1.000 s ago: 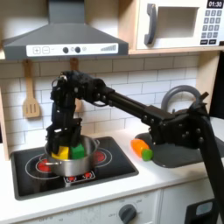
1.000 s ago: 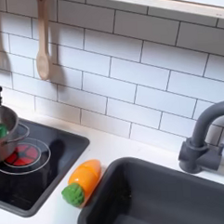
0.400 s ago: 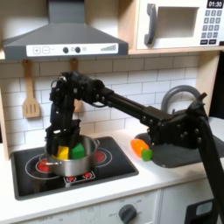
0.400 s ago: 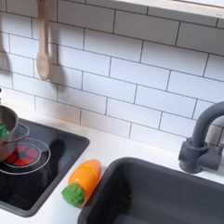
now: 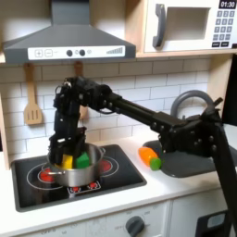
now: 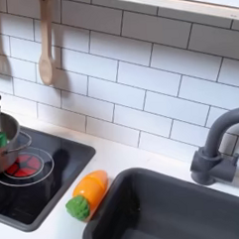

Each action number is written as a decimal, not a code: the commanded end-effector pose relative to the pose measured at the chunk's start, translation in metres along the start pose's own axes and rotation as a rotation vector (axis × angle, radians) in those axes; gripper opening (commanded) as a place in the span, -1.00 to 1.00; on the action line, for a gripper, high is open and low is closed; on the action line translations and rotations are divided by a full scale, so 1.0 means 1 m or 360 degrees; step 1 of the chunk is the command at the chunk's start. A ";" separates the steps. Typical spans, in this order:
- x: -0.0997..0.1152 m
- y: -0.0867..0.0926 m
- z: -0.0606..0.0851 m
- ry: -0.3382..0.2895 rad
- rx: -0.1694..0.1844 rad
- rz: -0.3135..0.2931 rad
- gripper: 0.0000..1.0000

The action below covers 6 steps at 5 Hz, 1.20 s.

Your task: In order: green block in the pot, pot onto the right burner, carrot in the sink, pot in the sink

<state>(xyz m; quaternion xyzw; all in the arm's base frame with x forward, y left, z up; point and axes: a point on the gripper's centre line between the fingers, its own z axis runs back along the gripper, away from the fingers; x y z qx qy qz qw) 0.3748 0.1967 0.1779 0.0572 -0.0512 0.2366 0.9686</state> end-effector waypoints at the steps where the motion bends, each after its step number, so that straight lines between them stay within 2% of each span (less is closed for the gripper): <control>1: -0.002 -0.002 -0.006 0.0002 -0.0008 0.0054 1.00; 4: -0.009 0.002 -0.003 -0.0068 0.0032 0.0127 1.00; 6: -0.013 -0.001 0.003 -0.0033 0.0050 0.0261 1.00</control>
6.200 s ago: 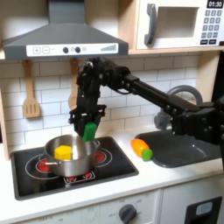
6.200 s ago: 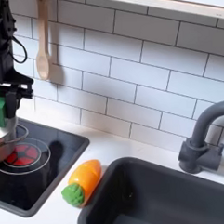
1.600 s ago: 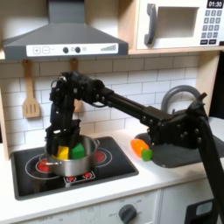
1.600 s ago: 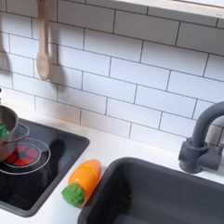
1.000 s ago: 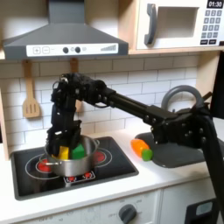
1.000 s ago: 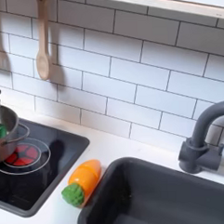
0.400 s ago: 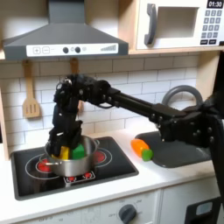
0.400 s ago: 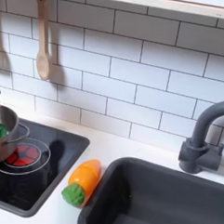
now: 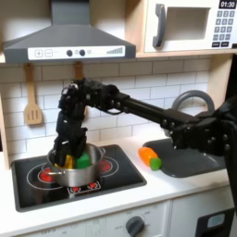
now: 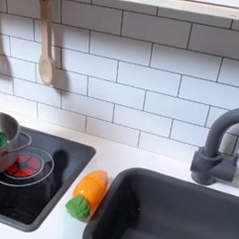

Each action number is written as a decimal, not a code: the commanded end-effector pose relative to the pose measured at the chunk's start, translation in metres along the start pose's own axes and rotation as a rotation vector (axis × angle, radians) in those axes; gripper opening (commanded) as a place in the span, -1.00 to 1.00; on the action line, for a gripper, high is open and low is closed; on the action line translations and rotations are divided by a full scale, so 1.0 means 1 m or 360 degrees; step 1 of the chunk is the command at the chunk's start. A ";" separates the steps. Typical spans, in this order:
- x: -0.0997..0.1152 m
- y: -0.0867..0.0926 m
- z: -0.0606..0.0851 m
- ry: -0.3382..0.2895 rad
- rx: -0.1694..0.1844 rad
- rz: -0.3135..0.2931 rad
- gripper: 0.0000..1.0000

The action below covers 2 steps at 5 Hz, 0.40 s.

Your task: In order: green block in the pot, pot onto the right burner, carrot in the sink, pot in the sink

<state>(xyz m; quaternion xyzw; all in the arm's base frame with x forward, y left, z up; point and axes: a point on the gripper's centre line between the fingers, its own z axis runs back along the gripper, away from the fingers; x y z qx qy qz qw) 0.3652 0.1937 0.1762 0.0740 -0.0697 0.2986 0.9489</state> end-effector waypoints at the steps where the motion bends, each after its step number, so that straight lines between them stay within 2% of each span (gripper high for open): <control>1: -0.007 0.001 0.005 0.0073 0.0003 0.0132 1.00; 2: -0.009 -0.001 0.008 0.0096 0.0005 0.0207 1.00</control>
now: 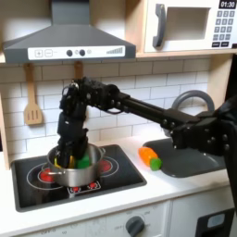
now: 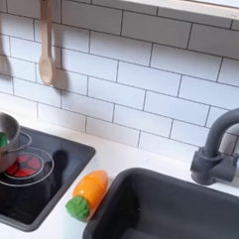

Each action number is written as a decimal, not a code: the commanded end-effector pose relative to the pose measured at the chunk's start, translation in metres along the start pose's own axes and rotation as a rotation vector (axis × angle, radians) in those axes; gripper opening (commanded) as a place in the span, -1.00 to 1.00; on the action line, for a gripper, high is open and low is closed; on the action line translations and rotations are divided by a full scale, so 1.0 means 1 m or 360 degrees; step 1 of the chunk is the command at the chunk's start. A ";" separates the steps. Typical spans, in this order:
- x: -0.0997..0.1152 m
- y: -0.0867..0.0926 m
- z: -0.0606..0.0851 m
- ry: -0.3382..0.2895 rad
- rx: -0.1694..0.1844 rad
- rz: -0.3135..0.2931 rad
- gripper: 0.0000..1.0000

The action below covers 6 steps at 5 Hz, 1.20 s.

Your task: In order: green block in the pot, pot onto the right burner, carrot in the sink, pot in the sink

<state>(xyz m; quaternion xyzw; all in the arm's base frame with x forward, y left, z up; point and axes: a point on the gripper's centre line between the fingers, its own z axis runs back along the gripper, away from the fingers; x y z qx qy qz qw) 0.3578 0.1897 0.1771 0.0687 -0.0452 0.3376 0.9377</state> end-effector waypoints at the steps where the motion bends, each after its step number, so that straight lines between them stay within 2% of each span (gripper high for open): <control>1: -0.002 -0.004 0.011 0.0047 -0.0023 0.0159 1.00; 2: -0.002 -0.009 0.010 0.0094 -0.0028 0.0198 1.00; 3: 0.000 -0.017 0.012 0.0093 -0.0038 0.0228 1.00; 4: 0.007 -0.015 0.018 0.0070 -0.0037 0.0283 1.00; 5: 0.009 -0.010 0.016 0.0088 -0.0011 0.0347 1.00; 6: 0.008 -0.004 0.016 0.0095 -0.0008 0.0395 1.00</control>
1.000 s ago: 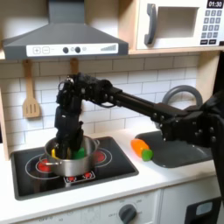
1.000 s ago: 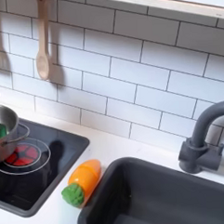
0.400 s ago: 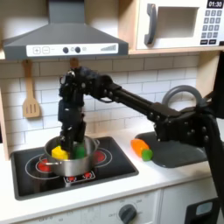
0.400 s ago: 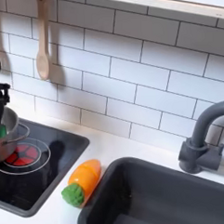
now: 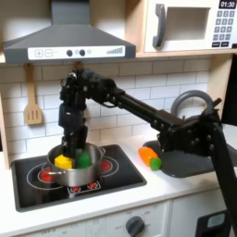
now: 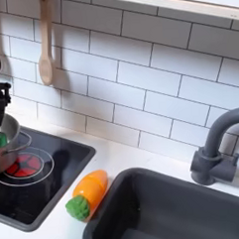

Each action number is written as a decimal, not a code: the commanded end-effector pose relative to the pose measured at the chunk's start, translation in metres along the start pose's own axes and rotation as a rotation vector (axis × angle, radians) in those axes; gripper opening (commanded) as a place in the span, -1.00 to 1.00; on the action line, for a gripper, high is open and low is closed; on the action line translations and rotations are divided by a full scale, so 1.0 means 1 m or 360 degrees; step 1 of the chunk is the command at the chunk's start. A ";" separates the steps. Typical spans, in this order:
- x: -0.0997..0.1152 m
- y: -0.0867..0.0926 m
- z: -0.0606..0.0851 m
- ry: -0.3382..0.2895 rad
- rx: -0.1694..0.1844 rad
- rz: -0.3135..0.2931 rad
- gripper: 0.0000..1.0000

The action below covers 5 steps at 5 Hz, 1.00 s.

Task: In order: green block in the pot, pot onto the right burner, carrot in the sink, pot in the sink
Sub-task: 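Slide the pot onto the right burner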

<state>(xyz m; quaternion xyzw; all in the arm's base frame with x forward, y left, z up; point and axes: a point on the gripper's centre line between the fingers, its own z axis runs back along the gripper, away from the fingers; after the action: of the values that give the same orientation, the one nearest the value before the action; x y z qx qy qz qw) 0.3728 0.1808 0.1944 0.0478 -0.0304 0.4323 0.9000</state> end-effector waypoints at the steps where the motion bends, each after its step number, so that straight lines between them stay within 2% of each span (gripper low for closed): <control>1: 0.005 0.022 -0.002 0.0013 0.0021 0.0107 1.00; 2: 0.001 0.029 -0.011 0.0047 0.0031 0.0106 1.00; 3: -0.006 0.026 -0.023 0.0075 0.0038 0.0091 1.00; 4: -0.008 0.030 -0.019 0.0030 0.0020 0.0125 1.00; 5: -0.009 0.028 -0.018 0.0035 0.0017 0.0155 1.00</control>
<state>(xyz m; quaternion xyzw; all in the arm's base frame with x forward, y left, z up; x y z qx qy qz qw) 0.3436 0.1974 0.1743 0.0496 -0.0162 0.4784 0.8766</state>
